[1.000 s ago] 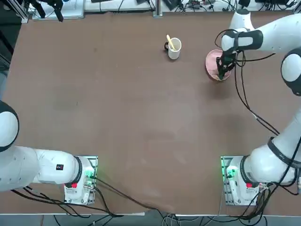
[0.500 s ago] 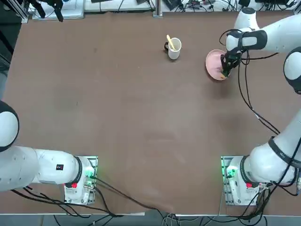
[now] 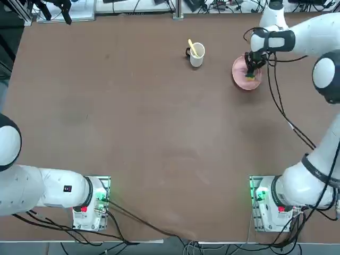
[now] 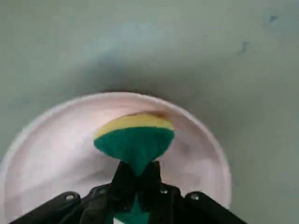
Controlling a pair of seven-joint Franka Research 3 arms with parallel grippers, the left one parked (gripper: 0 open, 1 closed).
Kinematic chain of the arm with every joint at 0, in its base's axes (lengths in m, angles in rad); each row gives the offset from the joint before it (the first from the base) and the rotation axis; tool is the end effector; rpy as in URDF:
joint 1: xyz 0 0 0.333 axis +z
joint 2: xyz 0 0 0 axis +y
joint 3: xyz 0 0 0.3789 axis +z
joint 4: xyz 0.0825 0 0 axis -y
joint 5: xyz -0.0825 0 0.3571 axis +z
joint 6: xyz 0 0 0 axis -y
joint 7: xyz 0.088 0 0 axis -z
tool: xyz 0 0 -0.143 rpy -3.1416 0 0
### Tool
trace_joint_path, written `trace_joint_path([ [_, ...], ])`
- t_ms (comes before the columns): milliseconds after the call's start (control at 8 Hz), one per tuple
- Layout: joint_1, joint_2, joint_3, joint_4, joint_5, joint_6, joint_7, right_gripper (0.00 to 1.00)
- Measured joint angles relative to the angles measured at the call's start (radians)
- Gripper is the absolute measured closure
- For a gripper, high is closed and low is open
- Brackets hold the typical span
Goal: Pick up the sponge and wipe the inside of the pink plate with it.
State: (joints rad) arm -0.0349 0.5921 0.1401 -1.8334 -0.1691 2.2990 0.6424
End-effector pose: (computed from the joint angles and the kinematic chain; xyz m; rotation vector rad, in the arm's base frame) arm 0.6447 0.0521 0.2362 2.9858 -0.6614 -0.1447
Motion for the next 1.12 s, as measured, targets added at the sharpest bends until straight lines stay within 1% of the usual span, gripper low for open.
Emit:
trace_joint_path([
  [250,0.051,0.013,0.0,0.023,-0.002,0.0,0.099,0.93],
  [500,0.081,0.015,0.003,0.028,-0.002,-0.01,0.157,0.93],
  [750,0.095,0.015,0.025,0.035,0.0,-0.097,0.212,0.93],
  [875,0.097,0.014,0.03,0.036,0.0,-0.136,0.22,0.93],
  [1125,0.094,0.011,0.03,0.031,0.0,-0.168,0.221,0.93],
])
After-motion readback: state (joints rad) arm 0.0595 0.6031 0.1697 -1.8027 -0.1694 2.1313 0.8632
